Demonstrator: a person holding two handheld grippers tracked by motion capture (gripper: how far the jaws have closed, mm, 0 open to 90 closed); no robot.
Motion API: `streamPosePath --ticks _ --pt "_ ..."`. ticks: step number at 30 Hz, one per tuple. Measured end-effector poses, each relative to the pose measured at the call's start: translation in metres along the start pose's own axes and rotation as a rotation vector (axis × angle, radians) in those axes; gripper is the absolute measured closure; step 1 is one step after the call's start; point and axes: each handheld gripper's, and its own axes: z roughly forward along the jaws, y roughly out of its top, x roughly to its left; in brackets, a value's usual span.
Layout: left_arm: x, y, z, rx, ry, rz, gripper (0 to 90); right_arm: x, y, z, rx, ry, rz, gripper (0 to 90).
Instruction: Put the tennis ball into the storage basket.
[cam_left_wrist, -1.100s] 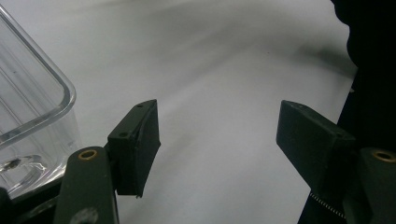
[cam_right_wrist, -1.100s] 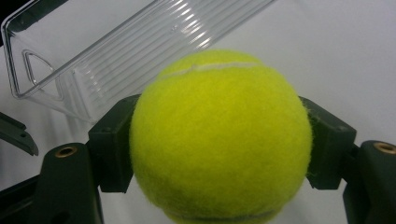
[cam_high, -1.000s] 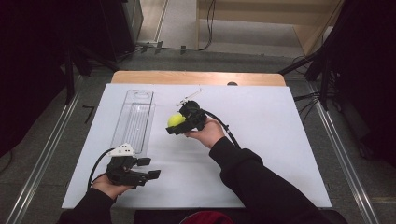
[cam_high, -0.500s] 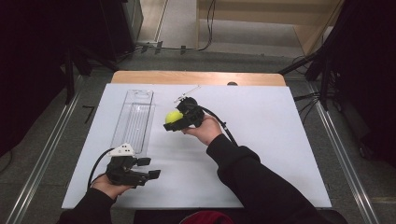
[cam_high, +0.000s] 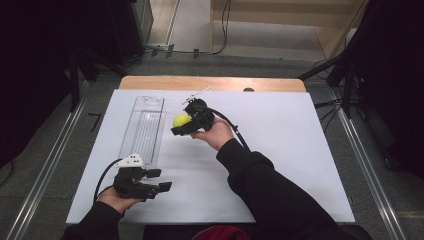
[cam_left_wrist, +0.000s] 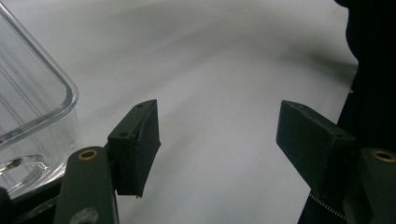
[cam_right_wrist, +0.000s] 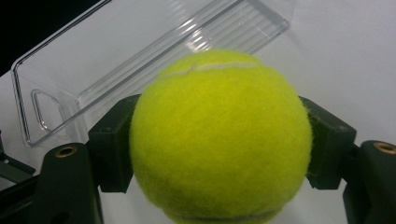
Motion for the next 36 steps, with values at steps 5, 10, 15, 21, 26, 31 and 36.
streamPosePath --ticks 5,10,15,21,26,31,36 --pt "0.000 0.000 0.000 -0.002 0.000 0.000 30.9 0.003 0.007 0.002 0.002 -0.002 -0.008 23.8" --pt "0.000 0.000 0.000 -0.002 0.002 -0.003 30.9 0.005 0.014 0.004 0.000 -0.002 -0.007 23.8" --pt "0.000 0.000 -0.001 -0.005 0.002 -0.004 30.9 0.006 0.021 0.006 -0.002 -0.005 -0.010 23.8" --pt "0.000 0.000 0.000 -0.003 0.000 -0.002 30.9 0.008 0.027 0.007 -0.011 -0.008 -0.008 23.8" --pt "0.000 0.000 0.000 -0.002 -0.001 -0.001 30.9 0.009 0.031 0.013 -0.005 -0.014 -0.010 23.8" --pt "0.001 0.000 -0.001 -0.003 0.002 -0.004 30.9 0.011 0.036 0.017 -0.009 -0.010 -0.004 23.8" --pt "0.001 0.000 -0.001 -0.007 0.001 -0.004 30.9 0.012 0.040 0.018 -0.015 -0.007 -0.005 23.8"
